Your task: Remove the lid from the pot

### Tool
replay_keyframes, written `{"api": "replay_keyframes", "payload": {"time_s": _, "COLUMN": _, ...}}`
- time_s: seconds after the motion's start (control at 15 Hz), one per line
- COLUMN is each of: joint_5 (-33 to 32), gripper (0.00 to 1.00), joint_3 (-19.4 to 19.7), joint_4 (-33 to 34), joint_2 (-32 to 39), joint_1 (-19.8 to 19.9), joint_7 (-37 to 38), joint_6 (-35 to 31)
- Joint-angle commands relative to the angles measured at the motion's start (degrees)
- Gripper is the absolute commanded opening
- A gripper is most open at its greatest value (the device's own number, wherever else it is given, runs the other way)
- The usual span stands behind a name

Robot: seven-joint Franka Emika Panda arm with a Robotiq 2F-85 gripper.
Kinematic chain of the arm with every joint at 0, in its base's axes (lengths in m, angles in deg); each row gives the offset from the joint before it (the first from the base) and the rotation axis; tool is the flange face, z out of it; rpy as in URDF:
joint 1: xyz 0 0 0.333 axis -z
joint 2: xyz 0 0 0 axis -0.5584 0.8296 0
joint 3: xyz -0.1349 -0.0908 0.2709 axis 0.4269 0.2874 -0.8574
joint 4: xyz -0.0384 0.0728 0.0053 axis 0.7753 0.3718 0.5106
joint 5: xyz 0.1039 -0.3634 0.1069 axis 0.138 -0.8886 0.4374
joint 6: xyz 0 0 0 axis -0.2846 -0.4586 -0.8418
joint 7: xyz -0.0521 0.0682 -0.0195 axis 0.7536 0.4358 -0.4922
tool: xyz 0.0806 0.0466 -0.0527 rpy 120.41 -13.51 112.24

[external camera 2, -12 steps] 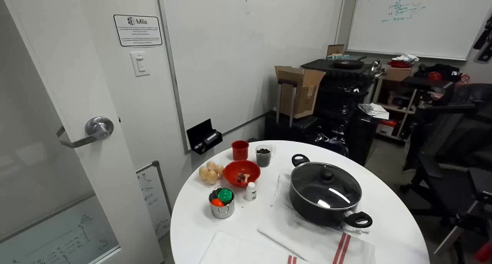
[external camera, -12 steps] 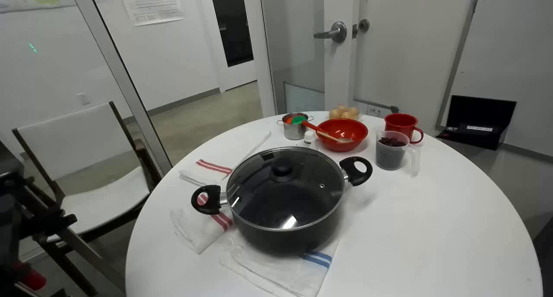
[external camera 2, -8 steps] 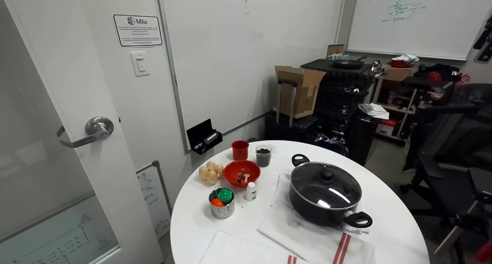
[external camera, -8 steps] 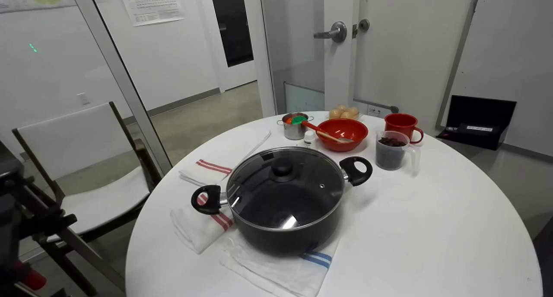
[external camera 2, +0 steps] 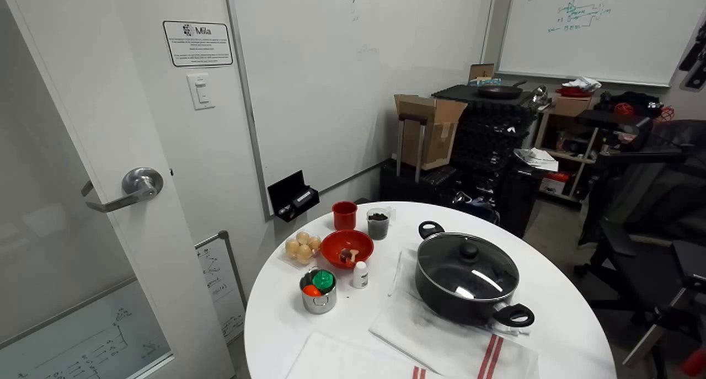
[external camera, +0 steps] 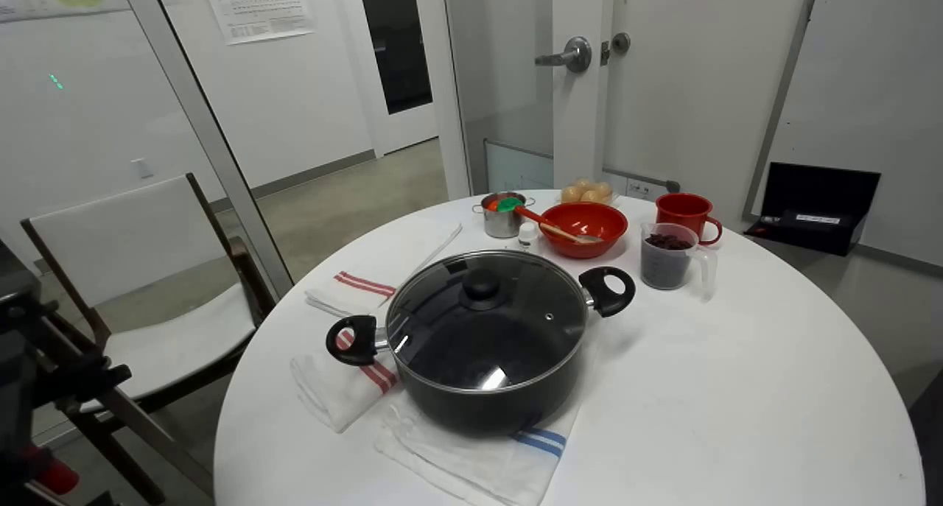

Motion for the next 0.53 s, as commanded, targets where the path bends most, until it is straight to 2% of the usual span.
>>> {"api": "replay_keyframes", "payload": {"time_s": 0.0, "joint_5": -0.5, "gripper": 1.0, "joint_3": 0.9, "joint_4": 1.0, "joint_2": 1.3, "joint_1": -0.9, "joint_7": -0.9, "joint_6": -0.4}}
{"api": "replay_keyframes", "payload": {"time_s": 0.27, "joint_5": -0.4, "gripper": 1.0, "joint_3": 3.2, "joint_4": 2.9, "joint_2": 7.0, "joint_1": -2.7, "joint_7": -6.2, "joint_6": -5.1}}
{"api": "replay_keyframes", "payload": {"time_s": 0.47, "joint_5": 0.1, "gripper": 1.0, "joint_3": 5.6, "joint_4": 5.4, "joint_2": 14.2, "joint_1": -3.9, "joint_7": -11.0, "joint_6": -10.3}}
